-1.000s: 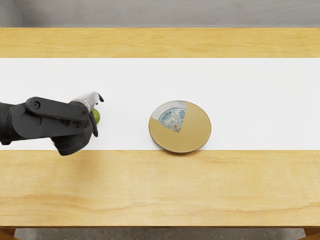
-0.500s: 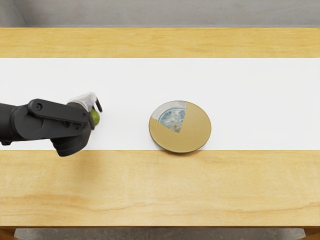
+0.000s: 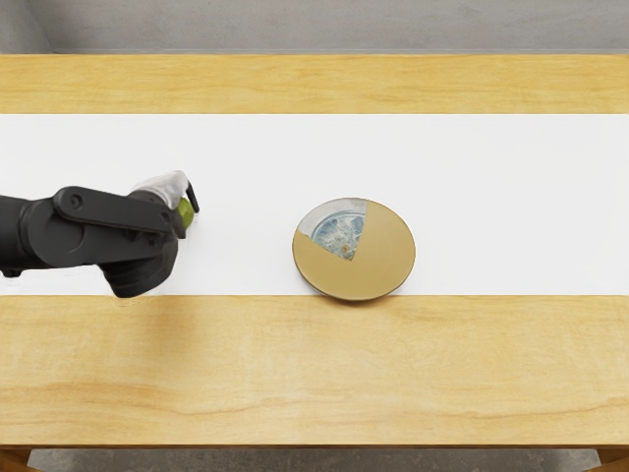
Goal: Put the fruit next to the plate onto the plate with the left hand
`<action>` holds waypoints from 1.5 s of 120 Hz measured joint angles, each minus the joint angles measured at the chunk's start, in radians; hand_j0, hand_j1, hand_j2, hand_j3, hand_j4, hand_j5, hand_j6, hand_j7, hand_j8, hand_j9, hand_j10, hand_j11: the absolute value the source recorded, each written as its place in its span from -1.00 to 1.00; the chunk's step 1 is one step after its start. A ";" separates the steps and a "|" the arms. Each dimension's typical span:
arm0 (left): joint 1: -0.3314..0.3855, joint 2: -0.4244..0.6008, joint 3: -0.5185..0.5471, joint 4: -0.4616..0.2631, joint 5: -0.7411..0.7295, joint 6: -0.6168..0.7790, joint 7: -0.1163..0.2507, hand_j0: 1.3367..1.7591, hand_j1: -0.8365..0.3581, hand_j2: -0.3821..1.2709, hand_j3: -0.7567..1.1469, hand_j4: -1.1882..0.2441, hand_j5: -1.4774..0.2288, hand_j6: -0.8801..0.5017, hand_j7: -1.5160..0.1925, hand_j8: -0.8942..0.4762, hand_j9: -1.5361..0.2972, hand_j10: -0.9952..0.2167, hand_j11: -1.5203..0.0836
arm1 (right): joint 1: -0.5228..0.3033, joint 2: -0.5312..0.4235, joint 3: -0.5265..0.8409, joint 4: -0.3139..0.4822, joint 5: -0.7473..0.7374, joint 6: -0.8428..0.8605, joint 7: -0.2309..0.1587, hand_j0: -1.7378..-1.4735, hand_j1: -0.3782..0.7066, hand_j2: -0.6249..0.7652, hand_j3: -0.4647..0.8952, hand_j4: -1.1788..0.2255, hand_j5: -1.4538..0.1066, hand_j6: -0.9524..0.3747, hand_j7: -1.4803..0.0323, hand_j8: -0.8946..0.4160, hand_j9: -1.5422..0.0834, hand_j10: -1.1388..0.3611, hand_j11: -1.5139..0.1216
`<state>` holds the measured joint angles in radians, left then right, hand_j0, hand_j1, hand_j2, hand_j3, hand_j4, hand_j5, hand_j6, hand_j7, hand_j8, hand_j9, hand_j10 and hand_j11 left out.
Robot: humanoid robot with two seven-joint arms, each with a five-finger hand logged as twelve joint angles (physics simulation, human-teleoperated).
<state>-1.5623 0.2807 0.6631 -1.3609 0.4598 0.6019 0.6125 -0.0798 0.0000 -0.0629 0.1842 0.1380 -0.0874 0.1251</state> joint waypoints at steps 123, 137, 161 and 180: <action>-0.245 -0.218 -0.270 -0.072 -0.244 -0.329 0.000 0.36 -0.56 0.05 -0.20 0.14 -0.79 0.15 -0.64 0.14 -0.65 -0.30 -0.63 | 0.003 0.000 0.001 0.000 0.000 0.000 -0.001 -0.40 -0.87 -0.11 -0.32 0.63 0.81 0.38 0.90 0.31 0.84 0.47 0.80; -0.242 -0.253 -0.273 -0.050 -0.242 -0.319 -0.001 0.36 -0.53 -0.02 -0.20 0.13 -0.79 0.14 -0.64 0.12 -0.64 -0.31 -0.63 | 0.003 0.000 0.001 0.000 0.000 0.000 -0.001 -0.40 -0.87 -0.11 -0.32 0.63 0.81 0.38 0.90 0.31 0.84 0.47 0.80; -0.236 -0.281 -0.273 -0.003 -0.232 -0.282 -0.001 0.40 -0.38 -0.18 -0.20 -0.04 -0.60 -0.04 -0.48 -0.01 -0.49 -0.43 -0.46 | 0.003 0.000 0.001 0.000 0.000 0.000 -0.001 -0.40 -0.87 -0.11 -0.32 0.63 0.81 0.38 0.90 0.31 0.84 0.47 0.80; -0.226 -0.281 -0.272 0.012 -0.228 -0.257 -0.001 0.46 -0.16 -0.31 -0.20 -0.04 -0.28 -0.27 -0.20 -0.21 -0.23 -0.52 -0.16 | 0.003 0.000 0.001 0.000 0.000 0.000 0.000 -0.40 -0.87 -0.11 -0.32 0.63 0.81 0.38 0.90 0.31 0.84 0.47 0.80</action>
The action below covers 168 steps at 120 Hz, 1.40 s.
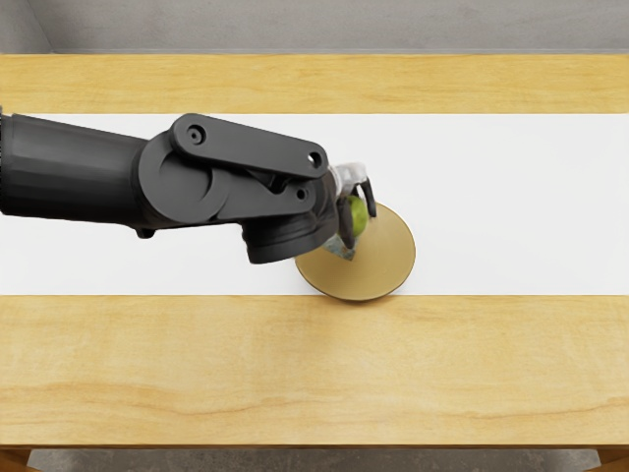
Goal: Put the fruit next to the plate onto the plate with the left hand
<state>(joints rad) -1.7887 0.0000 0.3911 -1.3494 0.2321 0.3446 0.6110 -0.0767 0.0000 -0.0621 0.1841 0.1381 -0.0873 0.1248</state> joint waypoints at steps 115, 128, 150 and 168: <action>0.373 0.668 -0.444 -0.040 0.009 -0.476 0.000 0.52 0.47 -0.47 -0.20 0.30 0.34 -0.10 0.38 -0.07 0.31 0.22 0.48 | 0.000 0.000 0.001 0.000 0.000 0.000 0.000 -0.40 -0.87 -0.11 -0.32 0.63 0.81 0.38 0.90 0.31 0.84 0.47 0.80; 0.547 0.762 -0.645 -0.040 0.006 -0.697 0.000 0.52 0.47 -0.47 -0.20 0.30 0.34 -0.10 0.38 -0.07 0.31 0.22 0.48 | -0.001 0.000 0.000 0.000 0.000 0.000 0.000 -0.40 -0.87 -0.11 -0.32 0.63 0.81 0.38 0.90 0.31 0.84 0.47 0.80; 0.685 0.806 -0.875 0.001 -0.026 -0.907 0.000 0.52 0.48 -0.47 -0.20 0.30 0.34 -0.09 0.39 -0.07 0.32 0.22 0.48 | -0.001 0.000 0.000 0.000 0.000 0.000 0.000 -0.40 -0.87 -0.11 -0.32 0.63 0.81 0.38 0.90 0.31 0.84 0.47 0.80; 0.739 0.838 -0.937 0.101 -0.118 -0.944 0.000 0.52 0.48 -0.48 -0.20 0.31 0.35 -0.09 0.39 -0.06 0.32 0.22 0.49 | -0.001 0.000 -0.001 0.000 0.000 0.000 0.000 -0.40 -0.87 -0.11 -0.32 0.63 0.81 0.38 0.90 0.31 0.84 0.47 0.80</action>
<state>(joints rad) -1.0497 0.8376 -0.5456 -1.2487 0.1142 -0.5998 0.6109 -0.0782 0.0000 -0.0628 0.1841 0.1380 -0.0873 0.1245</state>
